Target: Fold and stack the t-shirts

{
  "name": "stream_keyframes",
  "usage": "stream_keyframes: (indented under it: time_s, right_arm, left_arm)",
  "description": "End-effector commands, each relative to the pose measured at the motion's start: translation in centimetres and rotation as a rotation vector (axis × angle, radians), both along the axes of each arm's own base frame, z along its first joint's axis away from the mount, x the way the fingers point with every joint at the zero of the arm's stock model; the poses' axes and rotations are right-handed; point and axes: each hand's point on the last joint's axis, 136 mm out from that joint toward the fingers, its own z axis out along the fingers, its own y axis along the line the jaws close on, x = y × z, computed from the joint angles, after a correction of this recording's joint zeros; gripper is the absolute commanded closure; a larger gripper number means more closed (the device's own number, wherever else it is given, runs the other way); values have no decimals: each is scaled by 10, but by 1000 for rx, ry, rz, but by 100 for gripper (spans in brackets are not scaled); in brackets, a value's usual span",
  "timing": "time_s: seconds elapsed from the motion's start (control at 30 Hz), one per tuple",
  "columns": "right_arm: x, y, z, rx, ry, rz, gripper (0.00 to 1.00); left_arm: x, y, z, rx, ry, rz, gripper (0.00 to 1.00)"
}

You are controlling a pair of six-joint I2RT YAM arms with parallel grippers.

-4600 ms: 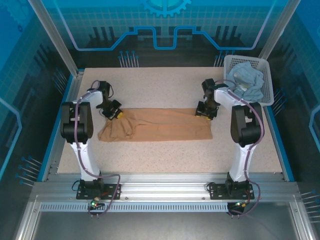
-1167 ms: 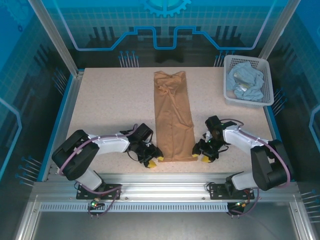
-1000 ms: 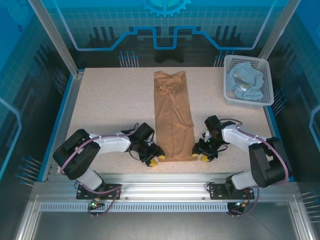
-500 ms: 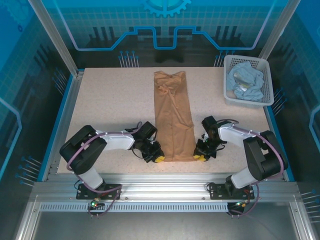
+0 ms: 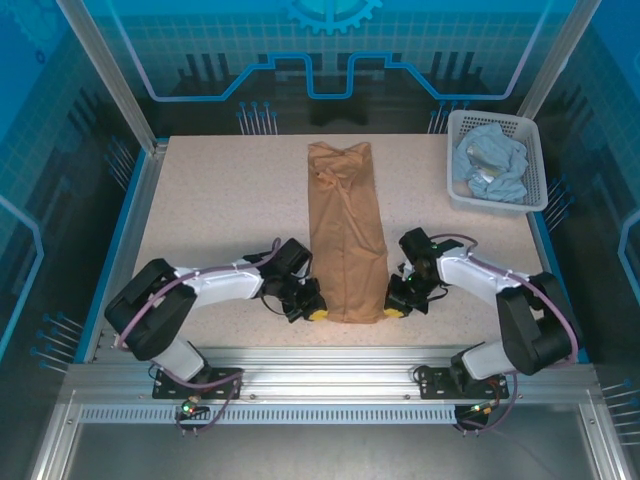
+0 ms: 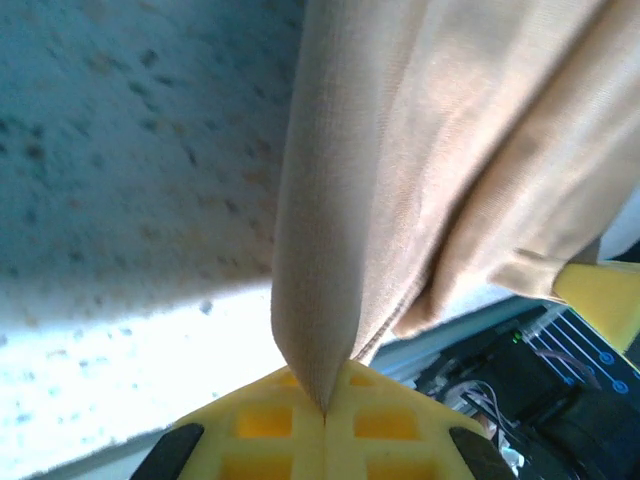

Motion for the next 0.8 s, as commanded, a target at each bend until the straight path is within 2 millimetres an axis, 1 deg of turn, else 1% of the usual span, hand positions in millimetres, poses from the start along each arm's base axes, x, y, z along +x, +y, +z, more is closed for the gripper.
stream_keyframes:
  time_s: [0.0,0.1,0.27,0.37,0.53,0.6,0.67,0.77]
  right_arm:
    - [1,4,23,14,0,-12,100]
    - [22,3,34,6,-38,-40,100]
    - [70,3,53,16,-112,-83,100]
    - [100,4,64,18,-150,-95,100]
    - [158,5,79,27,-210,-125,100]
    - [180,7,81,27,-226,-134,100]
    - [202,7,80,23,-232,-145,100]
    - [237,9,74,25,-242,-164,100]
  left_arm:
    - [7,0,20,-12,-40,1,100]
    - [30,-4,32,-29,-84,51,100]
    - [74,5,43,-39,-121,158,100]
    - [104,8,56,-60,-155,204,100]
    - [163,18,74,-85,-205,269,100]
    - [187,22,78,-89,-223,287,100]
    - [210,26,79,-96,-231,306,100]
    - [244,30,74,-110,-233,331,100]
